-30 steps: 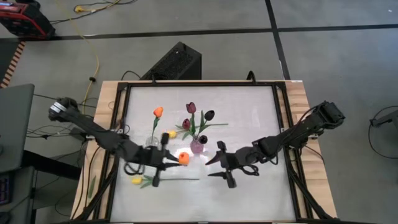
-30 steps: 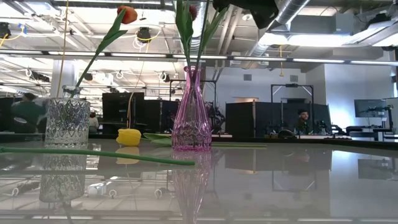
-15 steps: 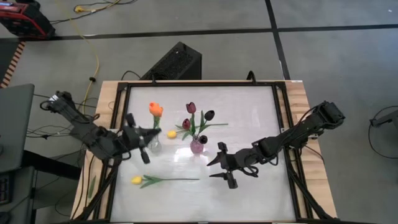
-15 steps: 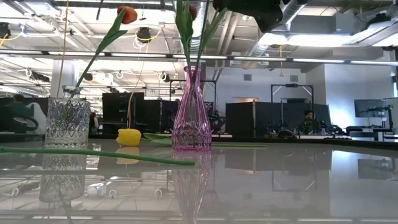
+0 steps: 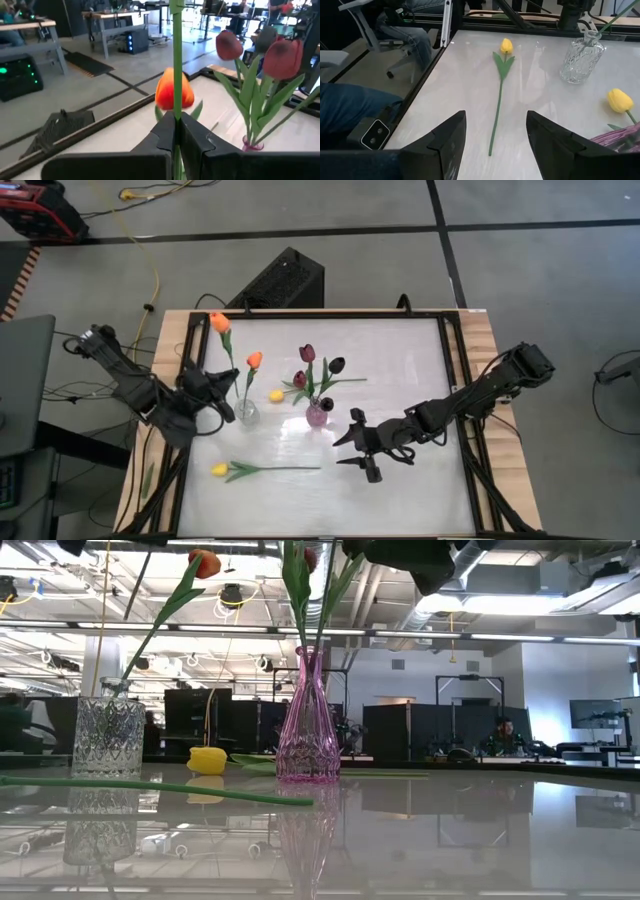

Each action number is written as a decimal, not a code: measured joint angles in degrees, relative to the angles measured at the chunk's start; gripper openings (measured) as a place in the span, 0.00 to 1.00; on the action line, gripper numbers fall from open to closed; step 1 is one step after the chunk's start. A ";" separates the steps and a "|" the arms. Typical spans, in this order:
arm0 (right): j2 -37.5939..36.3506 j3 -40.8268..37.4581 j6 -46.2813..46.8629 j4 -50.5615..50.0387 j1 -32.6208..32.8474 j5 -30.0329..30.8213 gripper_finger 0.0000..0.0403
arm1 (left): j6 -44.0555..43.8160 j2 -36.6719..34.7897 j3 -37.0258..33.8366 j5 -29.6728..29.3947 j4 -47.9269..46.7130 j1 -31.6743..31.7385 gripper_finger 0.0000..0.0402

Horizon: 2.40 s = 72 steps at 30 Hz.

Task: Sort flowers into vase by color
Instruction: Put the orange flower into the transparent vase, then put the top yellow flower into the transparent vase

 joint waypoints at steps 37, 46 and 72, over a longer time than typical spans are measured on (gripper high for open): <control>0.02 0.00 2.00 0.57 -1.46 0.13 0.58 | -20.91 5.51 -12.42 -0.20 -0.78 -0.92 0.00; 0.01 0.00 2.12 0.29 -1.46 0.11 0.58 | -21.88 9.81 -12.44 2.20 -0.78 -0.90 0.00; -1.14 -0.02 2.02 -25.12 -8.21 -0.06 0.58 | -11.53 -3.45 -9.01 35.67 -1.43 -0.90 0.40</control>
